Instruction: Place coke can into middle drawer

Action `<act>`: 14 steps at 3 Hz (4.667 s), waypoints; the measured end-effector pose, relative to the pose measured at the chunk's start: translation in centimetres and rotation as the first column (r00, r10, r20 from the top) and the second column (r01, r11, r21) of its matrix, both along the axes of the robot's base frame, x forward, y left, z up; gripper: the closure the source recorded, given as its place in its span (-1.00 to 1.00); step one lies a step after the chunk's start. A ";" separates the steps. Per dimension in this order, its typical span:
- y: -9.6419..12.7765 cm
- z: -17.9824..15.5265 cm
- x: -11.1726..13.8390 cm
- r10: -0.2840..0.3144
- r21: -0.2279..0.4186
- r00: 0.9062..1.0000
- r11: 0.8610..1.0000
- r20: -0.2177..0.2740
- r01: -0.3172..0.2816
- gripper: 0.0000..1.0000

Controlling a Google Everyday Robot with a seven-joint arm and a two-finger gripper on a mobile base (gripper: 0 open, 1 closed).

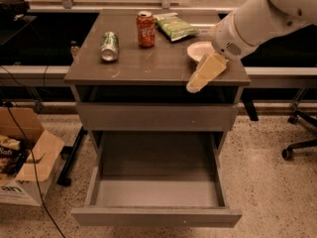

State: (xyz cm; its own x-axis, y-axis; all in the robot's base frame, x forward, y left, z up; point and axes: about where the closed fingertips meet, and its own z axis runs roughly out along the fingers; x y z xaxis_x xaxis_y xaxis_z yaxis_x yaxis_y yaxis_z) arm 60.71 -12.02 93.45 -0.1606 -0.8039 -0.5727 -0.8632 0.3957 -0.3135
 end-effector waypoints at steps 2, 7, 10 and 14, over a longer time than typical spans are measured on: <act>4.8 -1.1 10.2 0.028 0.109 0.999 0.994 0.044 -0.032 -1.00; 8.4 -0.3 18.5 -0.092 0.338 0.981 0.941 0.174 0.028 -1.00; 12.8 -0.4 23.7 -0.029 0.396 0.985 0.917 0.172 -0.042 -1.00; 15.9 -1.6 29.2 -0.082 0.477 0.984 0.879 0.157 -0.003 -1.00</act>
Offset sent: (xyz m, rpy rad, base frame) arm 0.1158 0.0573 -0.0071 0.1487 -0.0672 0.0331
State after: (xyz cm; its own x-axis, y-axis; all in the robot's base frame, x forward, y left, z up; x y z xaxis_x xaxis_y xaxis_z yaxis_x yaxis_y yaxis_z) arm 89.88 3.85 91.86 -0.0540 -0.4245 -0.9038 -0.7954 0.5655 -0.2181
